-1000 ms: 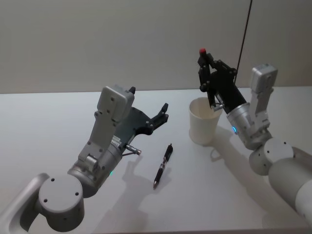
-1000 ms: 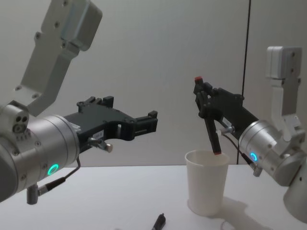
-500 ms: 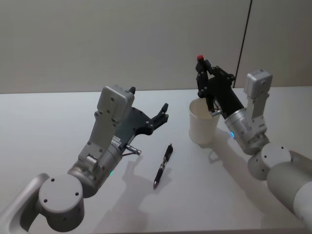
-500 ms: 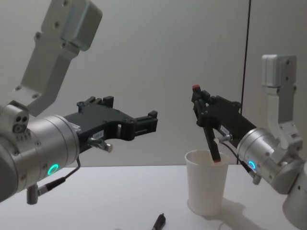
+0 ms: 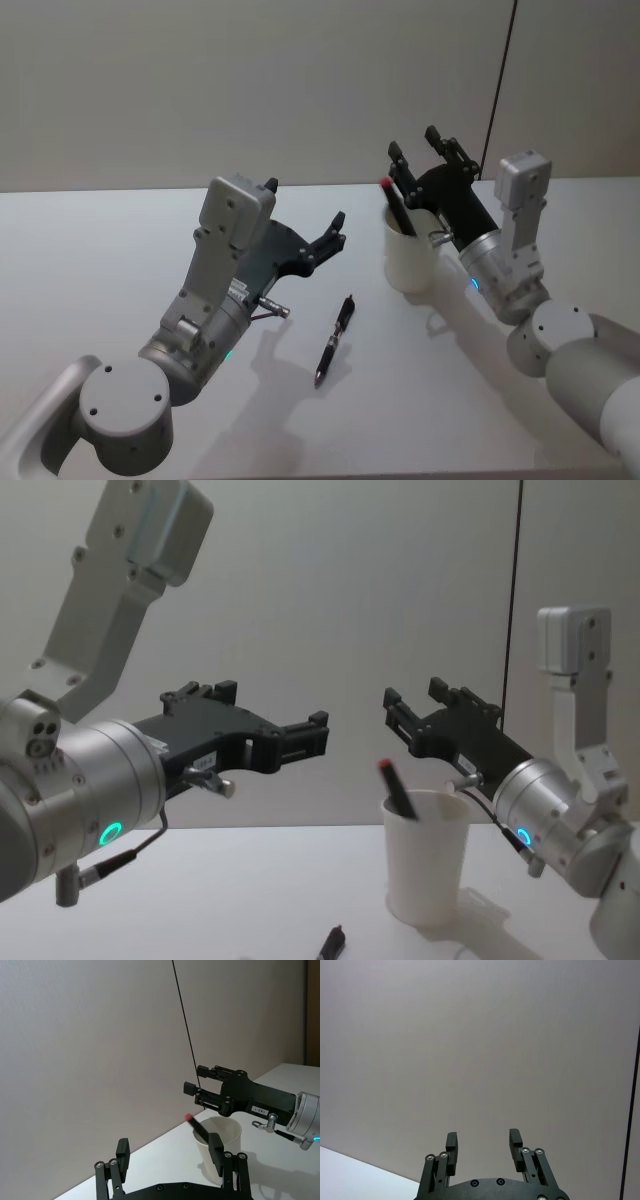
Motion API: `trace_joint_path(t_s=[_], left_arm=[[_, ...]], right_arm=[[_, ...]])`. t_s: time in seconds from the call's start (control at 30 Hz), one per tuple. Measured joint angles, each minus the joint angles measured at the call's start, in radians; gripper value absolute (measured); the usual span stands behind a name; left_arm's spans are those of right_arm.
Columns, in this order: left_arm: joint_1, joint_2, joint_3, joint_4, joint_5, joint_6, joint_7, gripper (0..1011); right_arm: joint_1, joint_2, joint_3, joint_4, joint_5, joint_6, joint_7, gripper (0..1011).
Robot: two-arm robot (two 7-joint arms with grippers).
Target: Place the pen into the pen holder.
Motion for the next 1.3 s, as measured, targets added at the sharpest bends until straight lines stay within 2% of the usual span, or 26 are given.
trace_joint_path(t_s=[0.03,0.13,0.17,0.33,0.5,0.7,0.97,1.13,1.2,1.27,1.3], left_arm=[[0.0,0.0,0.0,0.0,0.0,0.0,0.0,1000],[0.0,0.0,0.0,0.0,0.0,0.0,0.0,1000],[0.0,0.0,0.0,0.0,0.0,0.0,0.0,1000],[0.0,0.0,0.0,0.0,0.0,0.0,0.0,1000],[0.0,0.0,0.0,0.0,0.0,0.0,0.0,1000],[0.0,0.0,0.0,0.0,0.0,0.0,0.0,1000],[0.0,0.0,0.0,0.0,0.0,0.0,0.0,1000],[0.0,0.0,0.0,0.0,0.0,0.0,0.0,1000],[0.0,0.0,0.0,0.0,0.0,0.0,0.0,1000],[0.0,0.0,0.0,0.0,0.0,0.0,0.0,1000],[0.0,0.0,0.0,0.0,0.0,0.0,0.0,1000]], right_arm=[[0.0,0.0,0.0,0.0,-0.003,0.001,-0.003,583],[-0.001,0.001,0.001,0.001,-0.008,0.002,-0.009,727],[-0.001,0.001,0.001,0.001,-0.009,0.002,-0.009,733],[0.0,0.003,0.008,0.002,-0.013,0.004,-0.012,908],[0.003,0.007,0.02,0.002,-0.015,0.012,-0.013,1002],[0.011,0.014,0.035,0.0,-0.015,0.036,-0.011,1001],[0.023,0.034,0.064,-0.023,-0.017,0.118,0.003,1001],[0.001,0.059,0.088,-0.102,-0.024,0.198,0.011,1002],[-0.047,0.078,0.104,-0.209,-0.033,0.282,0.01,1002],[-0.074,0.089,0.112,-0.267,-0.037,0.322,0.01,1001],[-0.104,0.101,0.122,-0.332,-0.042,0.36,0.009,1002]])
